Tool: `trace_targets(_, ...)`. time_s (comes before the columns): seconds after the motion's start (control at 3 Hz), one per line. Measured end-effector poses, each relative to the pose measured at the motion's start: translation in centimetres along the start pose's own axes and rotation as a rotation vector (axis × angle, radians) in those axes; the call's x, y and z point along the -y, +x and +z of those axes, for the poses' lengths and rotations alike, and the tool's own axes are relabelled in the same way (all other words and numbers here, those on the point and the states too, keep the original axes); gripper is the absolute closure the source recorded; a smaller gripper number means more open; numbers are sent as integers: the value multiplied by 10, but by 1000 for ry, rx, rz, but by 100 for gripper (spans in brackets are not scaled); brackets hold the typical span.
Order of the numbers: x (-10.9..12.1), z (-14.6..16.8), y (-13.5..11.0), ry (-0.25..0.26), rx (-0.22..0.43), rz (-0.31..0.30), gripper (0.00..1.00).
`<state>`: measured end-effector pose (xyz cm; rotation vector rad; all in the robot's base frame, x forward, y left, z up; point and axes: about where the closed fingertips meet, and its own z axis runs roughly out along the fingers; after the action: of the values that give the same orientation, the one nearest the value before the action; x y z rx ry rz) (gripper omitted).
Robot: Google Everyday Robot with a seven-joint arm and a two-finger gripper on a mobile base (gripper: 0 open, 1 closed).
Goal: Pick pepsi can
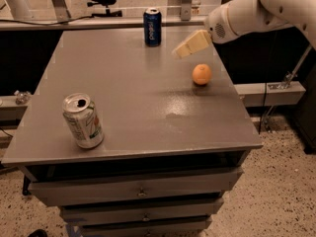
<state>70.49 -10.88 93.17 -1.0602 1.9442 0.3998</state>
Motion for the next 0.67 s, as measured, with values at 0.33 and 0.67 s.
trace_targets(0.33, -1, 17, -3, -8, 13, -10, 0)
trace_targets(0.67, 6, 47, -12, 8, 65, -14, 0)
